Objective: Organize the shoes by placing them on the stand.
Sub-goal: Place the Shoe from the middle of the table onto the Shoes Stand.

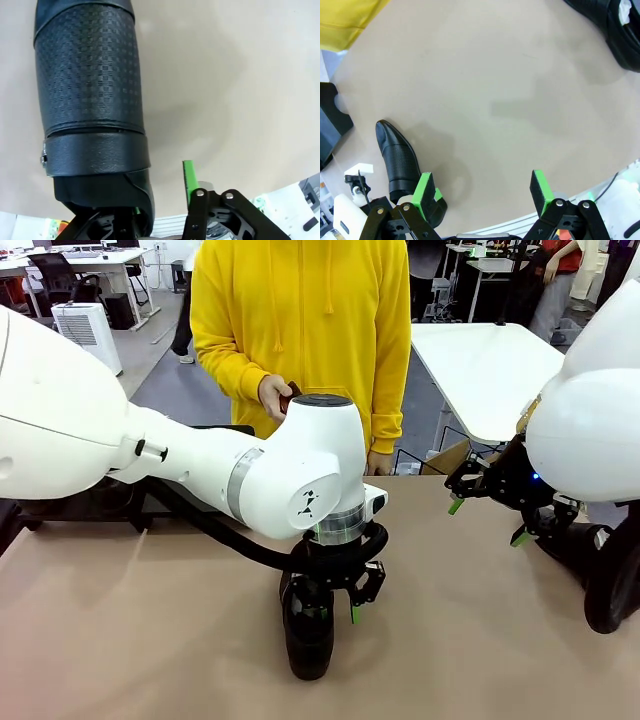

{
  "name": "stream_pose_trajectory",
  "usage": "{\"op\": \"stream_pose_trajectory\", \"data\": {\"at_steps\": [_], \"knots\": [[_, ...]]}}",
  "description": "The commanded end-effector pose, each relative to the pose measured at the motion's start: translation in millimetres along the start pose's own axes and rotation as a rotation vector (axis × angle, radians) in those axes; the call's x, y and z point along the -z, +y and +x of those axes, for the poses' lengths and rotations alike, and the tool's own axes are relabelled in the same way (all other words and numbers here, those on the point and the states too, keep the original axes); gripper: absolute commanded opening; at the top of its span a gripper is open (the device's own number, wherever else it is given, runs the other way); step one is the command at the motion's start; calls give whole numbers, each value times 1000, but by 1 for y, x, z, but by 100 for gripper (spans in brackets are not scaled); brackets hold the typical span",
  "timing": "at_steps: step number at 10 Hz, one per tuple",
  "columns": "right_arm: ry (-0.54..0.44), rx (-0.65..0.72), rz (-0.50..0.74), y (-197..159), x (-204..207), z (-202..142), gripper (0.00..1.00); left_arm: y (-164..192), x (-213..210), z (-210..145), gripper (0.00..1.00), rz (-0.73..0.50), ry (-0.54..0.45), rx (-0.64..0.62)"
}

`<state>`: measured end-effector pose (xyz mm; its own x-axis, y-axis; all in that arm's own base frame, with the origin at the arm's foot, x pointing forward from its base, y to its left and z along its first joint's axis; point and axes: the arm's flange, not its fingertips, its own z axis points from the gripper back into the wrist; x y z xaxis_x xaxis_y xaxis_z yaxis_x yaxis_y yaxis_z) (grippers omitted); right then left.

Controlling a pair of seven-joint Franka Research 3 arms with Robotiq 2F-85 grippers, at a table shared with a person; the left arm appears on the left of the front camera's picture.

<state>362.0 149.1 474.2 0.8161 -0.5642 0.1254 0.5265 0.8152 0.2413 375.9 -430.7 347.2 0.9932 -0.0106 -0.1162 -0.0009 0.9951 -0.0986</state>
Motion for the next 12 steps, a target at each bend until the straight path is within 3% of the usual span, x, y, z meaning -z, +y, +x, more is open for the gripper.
{"op": "stream_pose_trajectory", "data": {"at_steps": [1,6,7,10,12], "knots": [[3,-12,17,1,-1,1,100,-4,-3,2,0,38,-14,-31],[3,-12,17,1,-1,1,100,4,-3,1,0,51,15,-47],[3,-12,17,1,-1,1,100,3,-15,-8,0,3,-6,-8],[3,-12,17,1,-1,1,100,15,-89,-48,0,-135,-238,121],[3,-12,17,1,-1,1,100,55,-126,-43,0,-28,-411,93]]}}
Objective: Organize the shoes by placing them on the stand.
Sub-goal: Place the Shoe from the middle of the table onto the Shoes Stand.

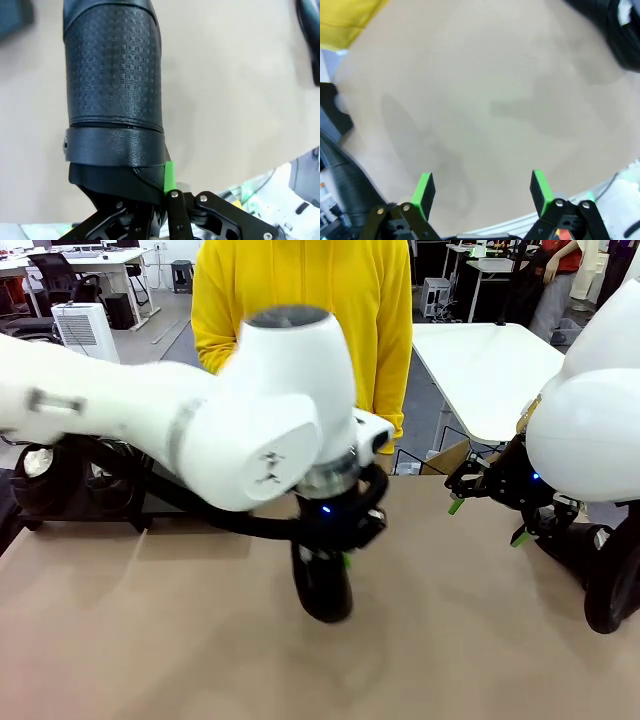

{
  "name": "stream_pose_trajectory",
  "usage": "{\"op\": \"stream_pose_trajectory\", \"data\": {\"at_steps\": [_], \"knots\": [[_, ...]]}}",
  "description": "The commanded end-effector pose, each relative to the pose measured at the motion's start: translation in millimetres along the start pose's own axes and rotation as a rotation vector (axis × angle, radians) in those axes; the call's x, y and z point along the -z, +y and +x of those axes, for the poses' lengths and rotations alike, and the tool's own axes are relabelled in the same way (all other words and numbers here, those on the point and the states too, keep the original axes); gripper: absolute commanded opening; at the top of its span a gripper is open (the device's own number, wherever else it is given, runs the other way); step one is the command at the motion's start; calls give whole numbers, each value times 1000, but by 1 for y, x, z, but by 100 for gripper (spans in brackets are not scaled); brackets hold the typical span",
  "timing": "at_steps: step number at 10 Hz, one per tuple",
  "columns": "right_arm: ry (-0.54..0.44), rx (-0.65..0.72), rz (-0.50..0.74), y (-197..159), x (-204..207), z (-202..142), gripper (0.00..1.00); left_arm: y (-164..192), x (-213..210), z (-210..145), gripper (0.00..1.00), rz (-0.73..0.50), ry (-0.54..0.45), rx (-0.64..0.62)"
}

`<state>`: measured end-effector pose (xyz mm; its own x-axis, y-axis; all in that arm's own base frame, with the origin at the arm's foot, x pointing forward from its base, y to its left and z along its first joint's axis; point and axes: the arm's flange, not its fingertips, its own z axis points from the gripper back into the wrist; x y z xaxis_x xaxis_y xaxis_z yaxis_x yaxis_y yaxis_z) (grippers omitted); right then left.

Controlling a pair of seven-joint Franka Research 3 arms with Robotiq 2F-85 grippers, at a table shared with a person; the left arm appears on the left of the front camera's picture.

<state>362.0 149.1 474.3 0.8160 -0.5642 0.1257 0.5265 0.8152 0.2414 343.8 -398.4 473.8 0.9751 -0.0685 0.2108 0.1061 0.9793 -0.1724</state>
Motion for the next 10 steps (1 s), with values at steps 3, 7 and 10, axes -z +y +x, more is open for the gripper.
{"op": "stream_pose_trajectory", "data": {"at_steps": [3,7,10], "knots": [[3,-12,17,1,-1,1,100,125,-6,39,0,222,-155,-22],[3,-12,17,1,-1,1,100,207,-19,91,0,336,-213,-35],[3,-12,17,1,-1,1,100,240,-18,122,0,392,-224,-13]]}}
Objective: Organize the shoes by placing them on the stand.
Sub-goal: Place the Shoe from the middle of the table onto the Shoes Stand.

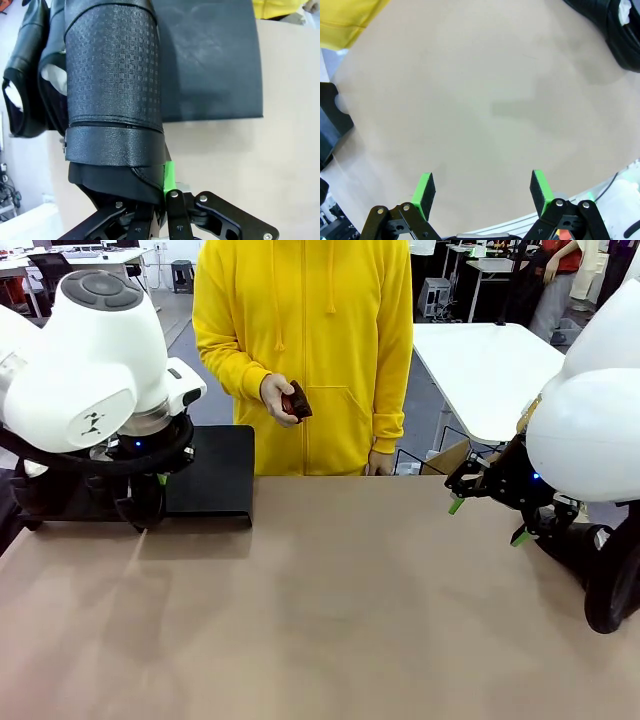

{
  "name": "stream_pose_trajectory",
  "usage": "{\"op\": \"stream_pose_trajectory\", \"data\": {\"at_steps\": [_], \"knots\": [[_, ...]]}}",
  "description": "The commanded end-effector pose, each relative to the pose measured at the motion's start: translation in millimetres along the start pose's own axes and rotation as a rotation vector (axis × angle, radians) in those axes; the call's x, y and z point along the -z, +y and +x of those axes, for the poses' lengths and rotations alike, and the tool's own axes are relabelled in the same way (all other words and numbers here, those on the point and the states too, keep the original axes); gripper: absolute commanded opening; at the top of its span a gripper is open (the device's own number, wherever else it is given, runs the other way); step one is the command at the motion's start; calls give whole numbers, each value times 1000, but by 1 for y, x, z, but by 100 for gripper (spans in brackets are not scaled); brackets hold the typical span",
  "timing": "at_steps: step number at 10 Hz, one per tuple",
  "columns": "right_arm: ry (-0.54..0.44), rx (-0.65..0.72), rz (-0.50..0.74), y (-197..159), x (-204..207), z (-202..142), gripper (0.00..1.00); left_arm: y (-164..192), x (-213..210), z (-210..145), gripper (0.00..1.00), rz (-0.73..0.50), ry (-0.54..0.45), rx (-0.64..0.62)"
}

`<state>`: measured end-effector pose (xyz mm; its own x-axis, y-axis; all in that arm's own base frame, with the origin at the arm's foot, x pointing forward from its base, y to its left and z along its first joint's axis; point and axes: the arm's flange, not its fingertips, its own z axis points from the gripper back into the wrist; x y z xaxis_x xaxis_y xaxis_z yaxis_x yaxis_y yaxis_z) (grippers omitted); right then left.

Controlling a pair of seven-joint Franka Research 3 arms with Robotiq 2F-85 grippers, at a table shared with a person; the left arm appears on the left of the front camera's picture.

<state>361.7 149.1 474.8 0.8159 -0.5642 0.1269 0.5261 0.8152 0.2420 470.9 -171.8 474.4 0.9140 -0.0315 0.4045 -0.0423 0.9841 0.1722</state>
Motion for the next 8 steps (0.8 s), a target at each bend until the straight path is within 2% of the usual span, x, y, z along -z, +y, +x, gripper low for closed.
{"op": "stream_pose_trajectory", "data": {"at_steps": [1,3,8], "knots": [[4,-12,17,1,-1,1,100,7,12,23,0,16,-44,24],[4,-12,17,1,-1,1,100,12,28,44,0,11,-64,28],[4,-12,17,1,-1,1,100,1,57,79,0,15,-40,39]]}}
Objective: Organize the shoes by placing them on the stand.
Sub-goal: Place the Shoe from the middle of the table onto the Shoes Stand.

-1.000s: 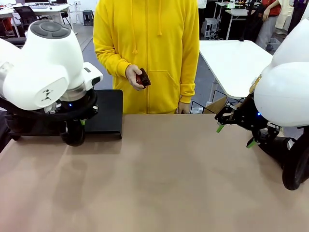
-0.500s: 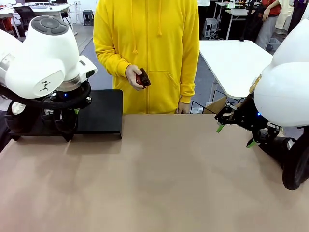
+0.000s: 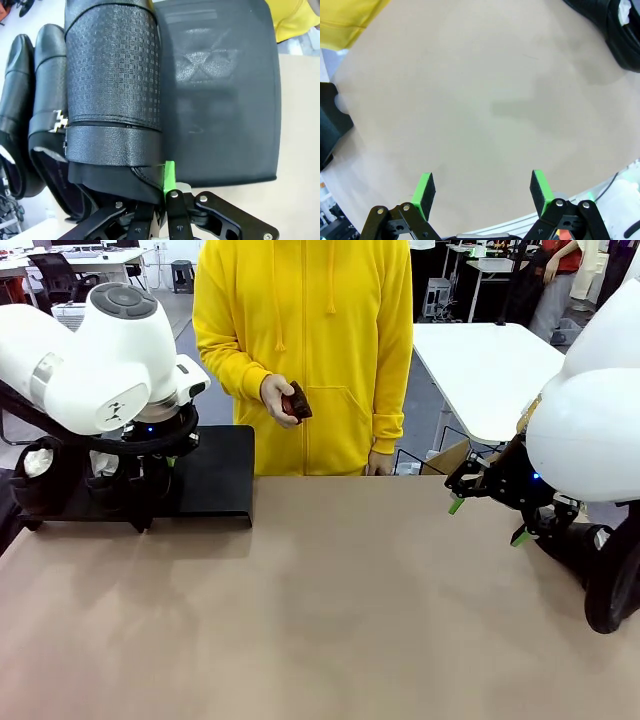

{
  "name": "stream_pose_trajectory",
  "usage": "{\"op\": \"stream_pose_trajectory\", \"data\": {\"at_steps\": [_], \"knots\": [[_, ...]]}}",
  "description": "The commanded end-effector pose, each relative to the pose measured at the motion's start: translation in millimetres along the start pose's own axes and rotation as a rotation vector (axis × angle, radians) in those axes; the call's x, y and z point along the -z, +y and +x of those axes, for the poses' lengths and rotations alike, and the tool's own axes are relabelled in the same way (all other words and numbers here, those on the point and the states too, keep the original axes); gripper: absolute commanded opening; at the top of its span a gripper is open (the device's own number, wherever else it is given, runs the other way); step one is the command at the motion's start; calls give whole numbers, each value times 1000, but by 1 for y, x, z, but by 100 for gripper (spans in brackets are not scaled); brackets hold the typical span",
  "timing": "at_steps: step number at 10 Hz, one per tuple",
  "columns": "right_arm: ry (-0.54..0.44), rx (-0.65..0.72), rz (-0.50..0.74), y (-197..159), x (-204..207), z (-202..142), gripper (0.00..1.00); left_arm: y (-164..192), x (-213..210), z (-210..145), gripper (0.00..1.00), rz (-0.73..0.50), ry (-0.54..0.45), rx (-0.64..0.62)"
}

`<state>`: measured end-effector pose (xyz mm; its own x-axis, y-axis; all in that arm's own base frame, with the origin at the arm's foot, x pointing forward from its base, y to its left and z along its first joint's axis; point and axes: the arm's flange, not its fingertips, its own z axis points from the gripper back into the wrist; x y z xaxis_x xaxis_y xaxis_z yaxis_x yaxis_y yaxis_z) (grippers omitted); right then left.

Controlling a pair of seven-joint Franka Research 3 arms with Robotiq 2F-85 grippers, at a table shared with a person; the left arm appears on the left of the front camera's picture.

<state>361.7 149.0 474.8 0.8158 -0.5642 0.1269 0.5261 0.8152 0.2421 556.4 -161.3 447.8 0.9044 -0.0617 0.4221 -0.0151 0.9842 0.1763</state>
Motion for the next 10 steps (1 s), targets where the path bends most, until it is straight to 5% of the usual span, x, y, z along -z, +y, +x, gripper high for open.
{"op": "stream_pose_trajectory", "data": {"at_steps": [1,6,10], "knots": [[4,-12,17,1,-1,1,100,-5,3,15,0,22,-6,15],[4,-12,17,1,-1,1,100,-11,16,22,5,17,14,12],[4,-12,17,1,-1,1,100,-18,19,22,80,15,28,28]]}}
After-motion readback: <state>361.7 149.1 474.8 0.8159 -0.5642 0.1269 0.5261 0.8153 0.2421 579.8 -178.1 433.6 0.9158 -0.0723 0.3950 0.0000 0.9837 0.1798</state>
